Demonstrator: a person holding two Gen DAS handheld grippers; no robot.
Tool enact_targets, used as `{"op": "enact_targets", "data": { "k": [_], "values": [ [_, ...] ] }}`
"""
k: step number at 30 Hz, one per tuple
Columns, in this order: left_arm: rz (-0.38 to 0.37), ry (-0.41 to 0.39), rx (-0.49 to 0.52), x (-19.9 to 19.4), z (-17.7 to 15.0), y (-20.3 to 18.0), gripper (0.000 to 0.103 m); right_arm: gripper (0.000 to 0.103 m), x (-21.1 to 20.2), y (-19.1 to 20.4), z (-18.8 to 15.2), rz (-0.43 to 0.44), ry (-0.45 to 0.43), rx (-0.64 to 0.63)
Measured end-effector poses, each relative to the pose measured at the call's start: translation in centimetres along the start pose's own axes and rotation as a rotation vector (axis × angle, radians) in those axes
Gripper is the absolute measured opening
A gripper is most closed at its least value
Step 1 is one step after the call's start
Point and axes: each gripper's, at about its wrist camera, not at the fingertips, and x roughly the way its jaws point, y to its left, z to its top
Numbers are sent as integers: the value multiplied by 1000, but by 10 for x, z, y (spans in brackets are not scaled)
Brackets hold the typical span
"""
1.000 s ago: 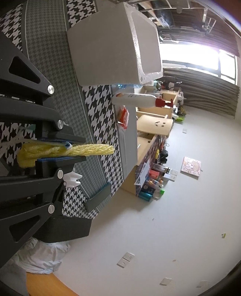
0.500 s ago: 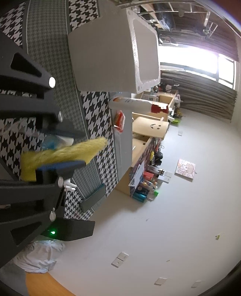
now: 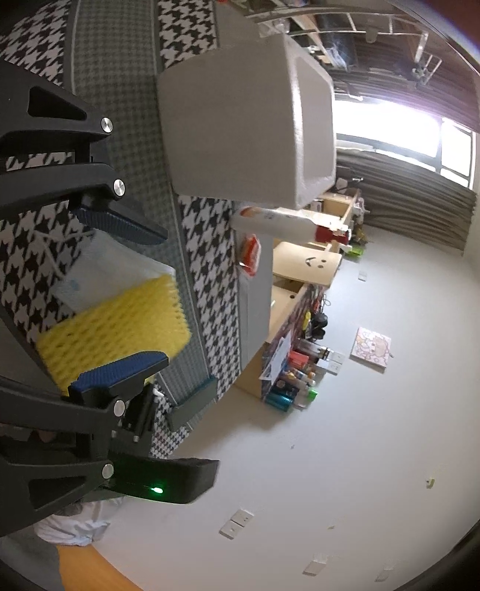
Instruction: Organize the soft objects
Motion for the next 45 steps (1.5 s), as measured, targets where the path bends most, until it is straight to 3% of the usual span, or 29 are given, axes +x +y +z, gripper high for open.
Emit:
{"op": "enact_targets", "data": {
  "k": [8,11,16,19,27,30,33,38,40,42,45],
  "values": [
    [30,16,-44,-7,-13,18,62,8,13,8,-1,-11,48,-50],
    [26,44,-12,-4,-24,13,62,27,23,14,-6,-18,89,-72],
    [44,94,41,1,-46,6,62,35,27,13,-8,-11,99,-64],
    [77,110,69,6,-55,4,62,58,26,13,-11,-21,110,-63],
    [143,159,113,17,-69,4,64,59,23,15,-13,-15,110,-62],
    [189,133,112,14,-68,11,65,59,22,15,-14,-10,107,-61],
    [189,117,98,12,-64,17,75,59,18,15,-14,-4,102,-62],
    [116,139,84,21,-62,17,75,59,16,17,-16,2,100,-66],
    [100,146,84,26,-60,14,68,59,16,18,-17,2,102,-67],
    [85,156,83,31,-58,13,38,59,15,19,-18,3,103,-71],
    [69,165,61,35,-56,15,16,59,14,20,-19,5,103,-75]
  ]
}}
